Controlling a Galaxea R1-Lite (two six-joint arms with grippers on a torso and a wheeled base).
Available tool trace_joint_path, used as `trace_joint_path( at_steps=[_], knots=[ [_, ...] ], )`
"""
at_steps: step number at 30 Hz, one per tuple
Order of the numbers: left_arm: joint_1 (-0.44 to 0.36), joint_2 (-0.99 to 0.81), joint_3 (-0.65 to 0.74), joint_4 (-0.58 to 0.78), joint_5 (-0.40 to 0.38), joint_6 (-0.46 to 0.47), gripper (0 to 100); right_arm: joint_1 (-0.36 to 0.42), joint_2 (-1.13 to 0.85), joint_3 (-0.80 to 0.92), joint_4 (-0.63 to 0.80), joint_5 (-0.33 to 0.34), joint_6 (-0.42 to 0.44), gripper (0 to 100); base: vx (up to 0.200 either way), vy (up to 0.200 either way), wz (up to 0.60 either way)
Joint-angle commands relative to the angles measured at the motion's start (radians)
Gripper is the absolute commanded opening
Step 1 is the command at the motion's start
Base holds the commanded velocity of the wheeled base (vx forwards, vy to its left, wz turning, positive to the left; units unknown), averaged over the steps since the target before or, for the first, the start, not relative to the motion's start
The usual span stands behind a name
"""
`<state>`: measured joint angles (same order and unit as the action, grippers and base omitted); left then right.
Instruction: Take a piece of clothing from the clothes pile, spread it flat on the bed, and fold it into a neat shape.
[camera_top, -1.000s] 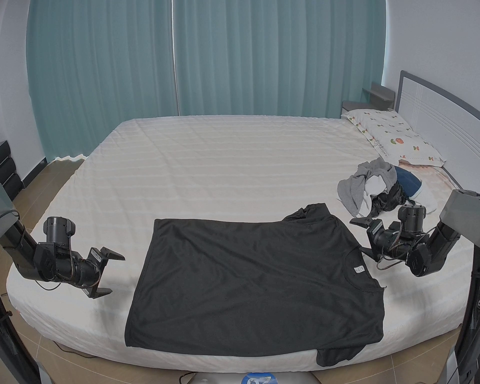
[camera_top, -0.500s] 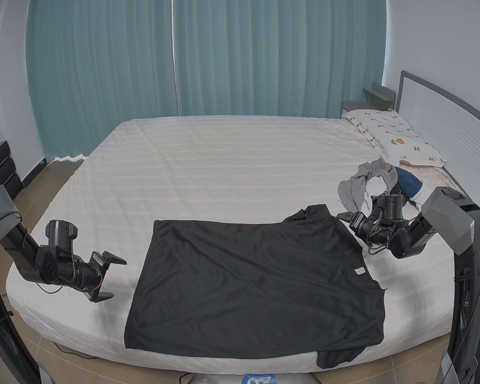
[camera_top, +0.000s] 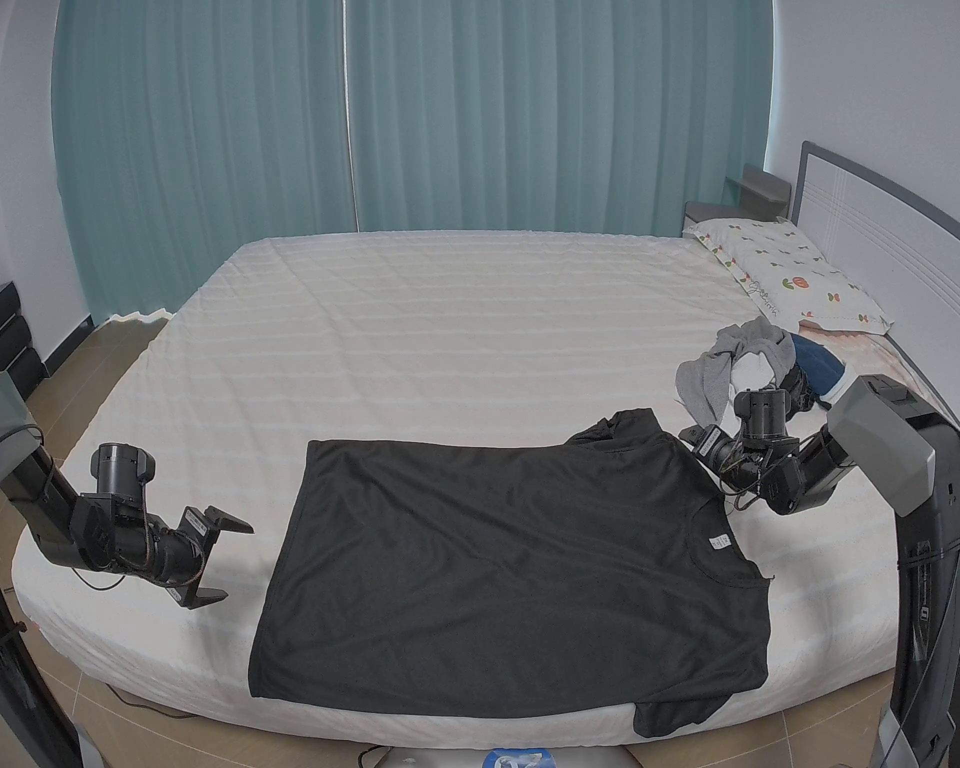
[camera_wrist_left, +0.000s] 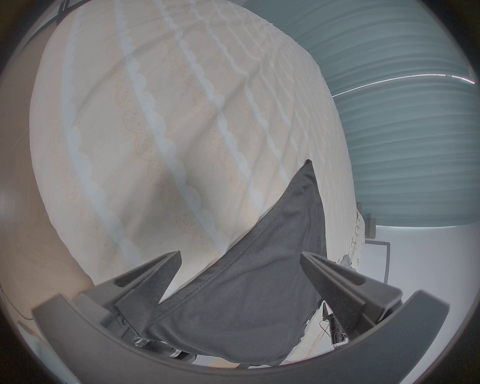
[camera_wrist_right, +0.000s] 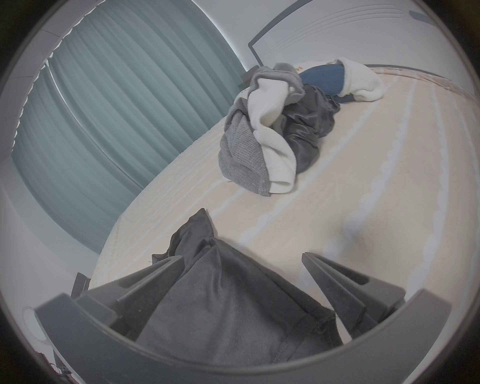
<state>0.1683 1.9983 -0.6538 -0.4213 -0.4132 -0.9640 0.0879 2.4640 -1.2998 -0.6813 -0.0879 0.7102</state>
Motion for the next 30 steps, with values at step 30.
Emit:
trace_joint_path(
  at_steps=[30],
  knots=[
    [-0.027,0.013,0.023,-0.091,0.017,0.004,100,0.010,0.168,-0.395,0.262,0.085,-0.107,100,0.000,0.000,0.00]
  ],
)
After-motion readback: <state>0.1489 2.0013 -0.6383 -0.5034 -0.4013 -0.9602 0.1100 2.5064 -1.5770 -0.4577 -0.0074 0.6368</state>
